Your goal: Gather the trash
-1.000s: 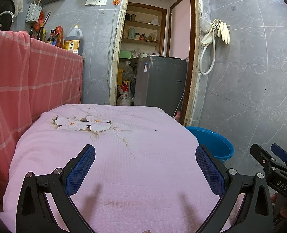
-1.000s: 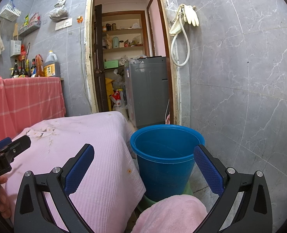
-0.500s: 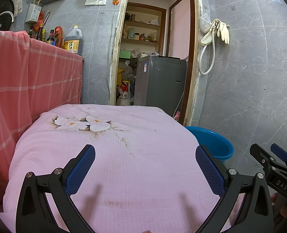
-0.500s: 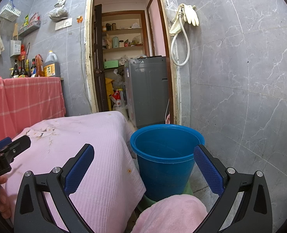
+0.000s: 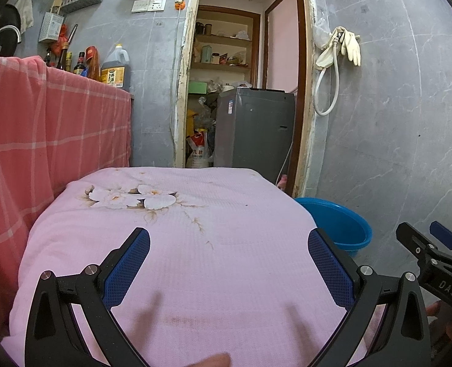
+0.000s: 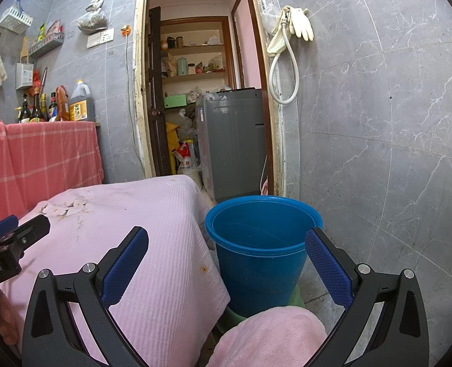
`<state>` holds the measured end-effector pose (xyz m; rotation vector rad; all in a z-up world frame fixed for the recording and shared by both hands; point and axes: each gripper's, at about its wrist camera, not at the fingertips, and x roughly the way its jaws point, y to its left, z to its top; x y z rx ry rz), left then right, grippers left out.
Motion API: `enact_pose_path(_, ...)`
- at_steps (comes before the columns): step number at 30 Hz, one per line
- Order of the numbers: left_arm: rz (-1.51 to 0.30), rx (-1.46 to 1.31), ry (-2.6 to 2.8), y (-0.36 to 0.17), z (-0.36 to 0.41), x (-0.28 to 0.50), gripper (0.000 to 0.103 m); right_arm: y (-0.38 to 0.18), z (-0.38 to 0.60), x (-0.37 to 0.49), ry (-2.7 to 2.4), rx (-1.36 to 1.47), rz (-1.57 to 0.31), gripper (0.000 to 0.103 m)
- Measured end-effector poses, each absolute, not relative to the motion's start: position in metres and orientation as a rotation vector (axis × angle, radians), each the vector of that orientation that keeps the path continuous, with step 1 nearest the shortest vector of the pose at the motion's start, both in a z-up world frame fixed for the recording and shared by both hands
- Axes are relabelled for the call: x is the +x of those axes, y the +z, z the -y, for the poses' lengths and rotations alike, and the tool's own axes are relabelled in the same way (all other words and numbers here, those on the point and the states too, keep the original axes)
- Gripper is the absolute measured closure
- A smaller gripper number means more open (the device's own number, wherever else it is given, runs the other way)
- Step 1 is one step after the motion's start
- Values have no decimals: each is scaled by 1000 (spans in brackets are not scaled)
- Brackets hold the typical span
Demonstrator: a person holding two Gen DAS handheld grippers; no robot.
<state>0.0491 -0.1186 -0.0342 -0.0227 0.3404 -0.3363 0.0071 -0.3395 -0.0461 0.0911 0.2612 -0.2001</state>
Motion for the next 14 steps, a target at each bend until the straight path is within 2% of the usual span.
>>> enact_pose_path(14,-343,-11,-342,-38,112,54,2,-46,339,7,-200,91,-262,0)
